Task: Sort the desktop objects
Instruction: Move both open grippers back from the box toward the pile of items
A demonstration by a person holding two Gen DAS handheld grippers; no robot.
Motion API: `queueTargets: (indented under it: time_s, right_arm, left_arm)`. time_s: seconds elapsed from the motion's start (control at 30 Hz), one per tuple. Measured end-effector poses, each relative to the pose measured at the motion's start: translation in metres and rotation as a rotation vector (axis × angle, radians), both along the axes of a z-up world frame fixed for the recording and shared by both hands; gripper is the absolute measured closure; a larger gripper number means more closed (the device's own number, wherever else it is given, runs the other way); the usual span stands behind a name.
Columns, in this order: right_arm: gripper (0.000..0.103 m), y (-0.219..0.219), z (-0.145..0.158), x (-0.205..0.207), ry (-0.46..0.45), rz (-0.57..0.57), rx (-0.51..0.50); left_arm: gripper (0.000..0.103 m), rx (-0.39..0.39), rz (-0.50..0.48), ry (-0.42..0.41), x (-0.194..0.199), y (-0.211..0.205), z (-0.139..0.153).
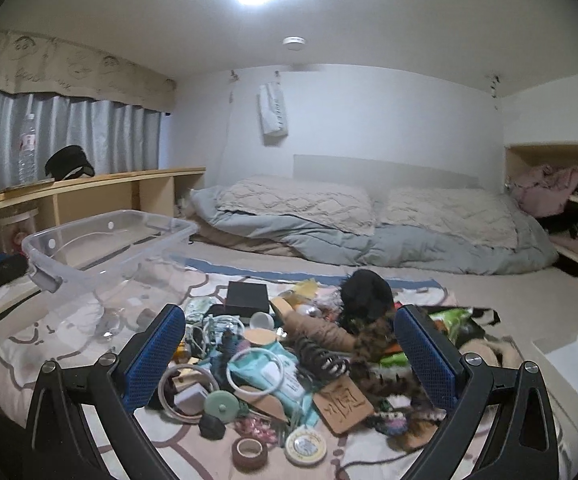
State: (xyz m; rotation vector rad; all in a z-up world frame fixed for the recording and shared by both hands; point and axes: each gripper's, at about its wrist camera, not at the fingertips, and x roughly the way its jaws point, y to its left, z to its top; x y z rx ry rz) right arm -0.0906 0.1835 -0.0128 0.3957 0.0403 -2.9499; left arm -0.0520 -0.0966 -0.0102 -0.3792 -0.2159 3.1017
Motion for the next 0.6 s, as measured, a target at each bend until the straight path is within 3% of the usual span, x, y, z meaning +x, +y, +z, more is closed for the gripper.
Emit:
queueTargets:
  time_s: [0.2, 0.4, 0.6]
  right_arm:
    - [0.000, 0.009, -0.016, 0.014, 0.007, -0.075, 0.007]
    - [0.000, 0.013, -0.022, 0.019, 0.014, -0.077, 0.046]
    - [0.000, 0.020, -0.038, 0.015, 0.007, -0.059, -0.003]
  left_arm:
    - [0.000, 0.000, 0.040, 0.001, 0.015, 0.003, -0.008]
    - [0.000, 0.003, 0.065, 0.002, 0.020, 0.003, -0.013]
    - [0.000, 0.019, 0.061, -0.022, 0.014, 0.007, -0.020]
